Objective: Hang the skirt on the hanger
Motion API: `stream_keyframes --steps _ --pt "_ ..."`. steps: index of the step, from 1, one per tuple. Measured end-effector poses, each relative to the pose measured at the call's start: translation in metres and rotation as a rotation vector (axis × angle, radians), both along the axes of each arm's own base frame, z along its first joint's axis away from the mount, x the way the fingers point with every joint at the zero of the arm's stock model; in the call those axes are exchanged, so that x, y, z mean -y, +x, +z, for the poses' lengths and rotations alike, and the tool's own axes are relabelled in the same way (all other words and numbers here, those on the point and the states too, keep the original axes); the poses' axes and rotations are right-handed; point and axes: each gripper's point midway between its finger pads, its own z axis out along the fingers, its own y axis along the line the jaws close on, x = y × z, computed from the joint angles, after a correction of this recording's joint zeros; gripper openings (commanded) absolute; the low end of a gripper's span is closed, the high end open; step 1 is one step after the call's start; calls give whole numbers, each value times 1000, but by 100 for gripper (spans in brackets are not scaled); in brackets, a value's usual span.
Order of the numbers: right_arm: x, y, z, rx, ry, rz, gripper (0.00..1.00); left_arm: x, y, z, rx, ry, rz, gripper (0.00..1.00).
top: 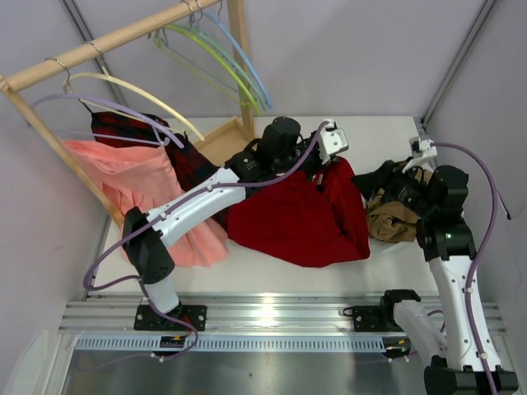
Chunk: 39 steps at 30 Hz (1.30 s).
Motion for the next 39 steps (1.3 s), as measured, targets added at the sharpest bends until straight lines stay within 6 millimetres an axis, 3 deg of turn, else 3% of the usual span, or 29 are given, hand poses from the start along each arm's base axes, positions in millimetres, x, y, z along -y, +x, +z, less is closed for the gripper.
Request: stream_keyframes --steps 6,10,15,18,35,39 --pt "-17 -13 -4 130 -43 114 57 -6 -10 -10 -43 41 -40 3" --pt "-35 -7 -4 163 -61 191 55 -8 -15 -9 -50 45 -47 3" --pt "-53 6 -27 123 -108 255 49 -9 -16 -6 -54 41 -46 3" --pt "-56 10 -32 120 -129 255 41 -10 -16 -5 -54 39 -45 3" --pt "-55 26 -16 204 -125 210 27 -12 -17 -3 -52 37 -43 3" --pt "-59 27 -15 211 -121 225 14 -14 -14 -2 -52 37 -38 3"
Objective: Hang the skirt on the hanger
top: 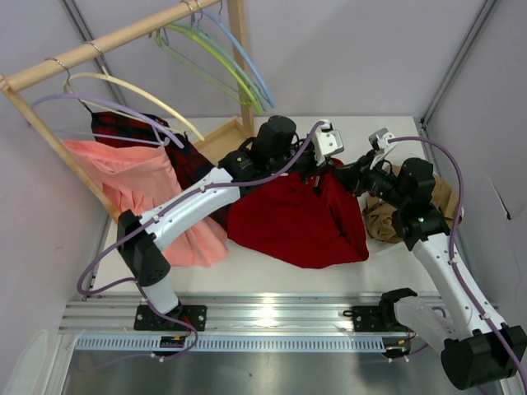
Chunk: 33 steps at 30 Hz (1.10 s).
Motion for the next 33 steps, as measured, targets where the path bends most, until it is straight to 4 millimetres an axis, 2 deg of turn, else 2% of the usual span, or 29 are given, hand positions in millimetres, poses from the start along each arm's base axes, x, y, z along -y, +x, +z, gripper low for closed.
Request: stream_keyframes --steps 3,5,8,10,12,15,16,21,25,28,30,33 --pt "-3 -1 1 3 4 9 9 -1 1 0 -2 -1 3 4" --pt "-3 -1 2 6 4 9 3 -1 2 0 -6 -2 6 4" --pt "-3 0 1 8 4 1 0 -2 3 0 -10 -2 12 11" --pt "-1 3 1 7 2 -19 0 -3 4 0 -13 0 23 25" --pt "4 8 1 8 0 -60 0 -7 4 1 -26 2 35 32" --pt "11 14 1 0 8 -118 0 -13 3 7 -35 -2 60 56" --pt "13 16 0 -6 13 -133 0 -15 2 10 -37 -6 72 69" --pt "18 20 0 -26 33 -179 0 -33 6 33 -44 -47 177 98" --pt "23 23 -2 -39 29 -211 0 -55 12 53 -54 -89 282 100" --pt "26 25 -4 -56 28 -237 0 -83 22 78 -90 -134 410 99" --pt "28 26 -5 -68 29 -250 0 -107 33 108 -113 -199 517 97" --pt "29 26 -7 -79 31 -262 0 -155 51 163 -125 -335 696 96"
